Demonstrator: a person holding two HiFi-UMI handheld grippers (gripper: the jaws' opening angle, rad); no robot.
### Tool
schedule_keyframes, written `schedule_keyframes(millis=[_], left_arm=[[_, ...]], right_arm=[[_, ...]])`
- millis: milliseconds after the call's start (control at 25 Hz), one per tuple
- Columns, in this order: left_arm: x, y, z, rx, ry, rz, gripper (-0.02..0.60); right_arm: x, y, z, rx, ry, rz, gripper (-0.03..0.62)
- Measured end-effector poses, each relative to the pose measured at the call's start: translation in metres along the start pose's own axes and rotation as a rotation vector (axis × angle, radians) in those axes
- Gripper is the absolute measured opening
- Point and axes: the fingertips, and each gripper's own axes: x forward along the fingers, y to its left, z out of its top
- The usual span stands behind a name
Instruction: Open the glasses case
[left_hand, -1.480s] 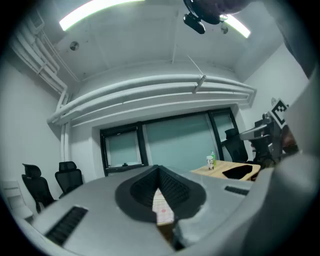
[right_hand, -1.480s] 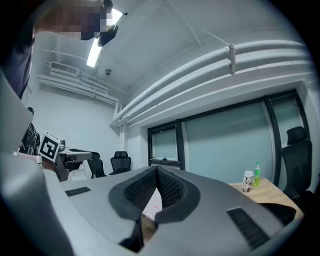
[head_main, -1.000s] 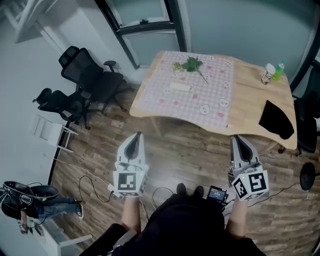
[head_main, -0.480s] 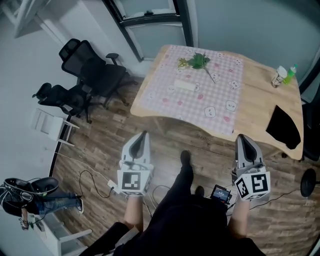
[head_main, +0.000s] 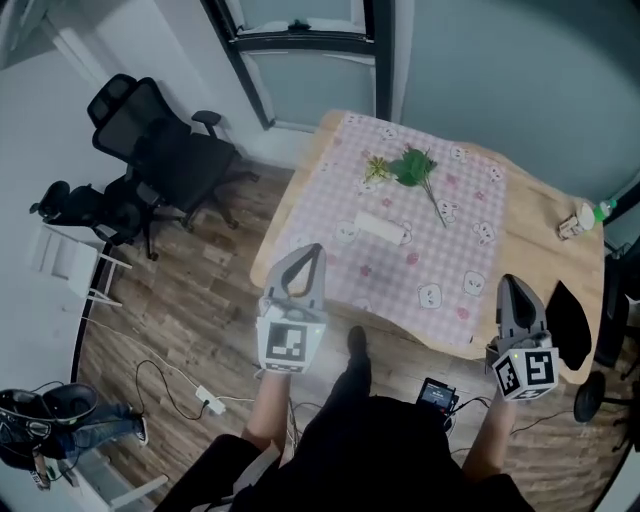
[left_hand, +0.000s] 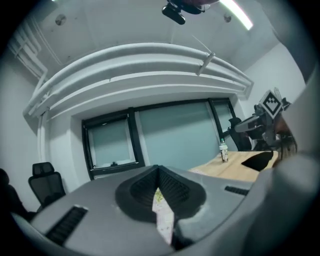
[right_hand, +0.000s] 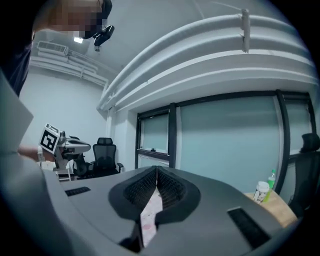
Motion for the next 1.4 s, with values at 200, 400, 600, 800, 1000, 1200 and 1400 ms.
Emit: schedule_keyframes(millis=[200, 400, 600, 800, 1000, 1200, 1400], left_arm=[[0.059, 0.049, 0.013, -0.031, -0.04, -0.027, -0.005], [0.084, 0.046, 0.002, -0.141, -0.005, 0.0, -0.005], [0.091, 0.029, 0.009, -0.153, 0.009, 0.022, -0.005], [0.087, 0.019, 0.005, -0.153, 0.048, 0.029, -0.005], [0.089, 0.021, 0.006, -0.152, 0.051, 0.039, -0.005], [0.091, 0.022, 0.003, -0.159, 0.056, 0.044, -0.005], [0.094, 0.025, 0.0, -0.158, 0.056, 0.048, -0.005]], right_arm=[[0.054, -0.028, 0.023, -0.039, 0.025, -0.051, 0.017], [0.091, -0.04, 0.018, -0.041, 0.047, -0.02, 0.017], [0.107, -0.05, 0.011, -0.017, 0.04, 0.042, 0.017], [0.108, -0.048, -0.002, 0.01, 0.052, 0.066, 0.017], [0.108, -0.039, -0.001, 0.01, 0.021, 0.091, 0.019], [0.116, -0.015, 0.005, 0.008, -0.021, 0.155, 0.229], [0.13, -0.009, 0.002, -0.007, -0.017, 0.17, 0.229]])
